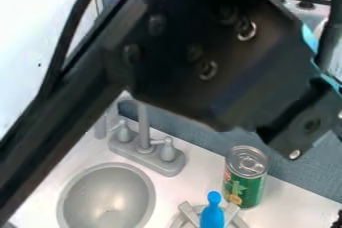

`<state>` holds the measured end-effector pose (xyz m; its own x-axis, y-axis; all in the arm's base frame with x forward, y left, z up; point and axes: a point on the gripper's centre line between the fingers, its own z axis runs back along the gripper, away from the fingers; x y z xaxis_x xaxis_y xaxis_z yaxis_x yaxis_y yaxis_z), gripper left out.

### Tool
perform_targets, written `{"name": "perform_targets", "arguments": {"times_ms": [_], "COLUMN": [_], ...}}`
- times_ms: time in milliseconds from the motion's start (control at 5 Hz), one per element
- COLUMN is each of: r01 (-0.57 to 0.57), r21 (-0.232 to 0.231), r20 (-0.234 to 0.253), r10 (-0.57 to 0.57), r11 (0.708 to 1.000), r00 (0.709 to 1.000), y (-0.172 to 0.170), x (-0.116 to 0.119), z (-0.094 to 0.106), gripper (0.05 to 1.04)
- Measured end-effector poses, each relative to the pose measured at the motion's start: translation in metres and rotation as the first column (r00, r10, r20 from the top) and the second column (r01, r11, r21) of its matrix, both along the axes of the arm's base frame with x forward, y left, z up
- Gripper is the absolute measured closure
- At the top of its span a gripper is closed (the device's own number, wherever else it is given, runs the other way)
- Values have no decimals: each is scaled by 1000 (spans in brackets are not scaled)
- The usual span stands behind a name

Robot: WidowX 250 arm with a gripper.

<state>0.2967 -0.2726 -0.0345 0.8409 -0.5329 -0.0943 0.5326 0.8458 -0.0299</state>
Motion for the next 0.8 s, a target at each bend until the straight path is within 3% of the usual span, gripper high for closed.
{"name": "perform_targets", "arguments": {"times_ms": [400, 600, 800], "r01": [-11, -13, -28], "r21": [54, 64, 39], "r20": [40, 43, 28], "r10": [9, 10, 27], "r11": [998, 998, 999], "r00": [999, 999, 999], "y": [6, 6, 7], "x": [7, 9, 3], "z": [-1, 2, -4], "gripper": [954, 752, 473]}}
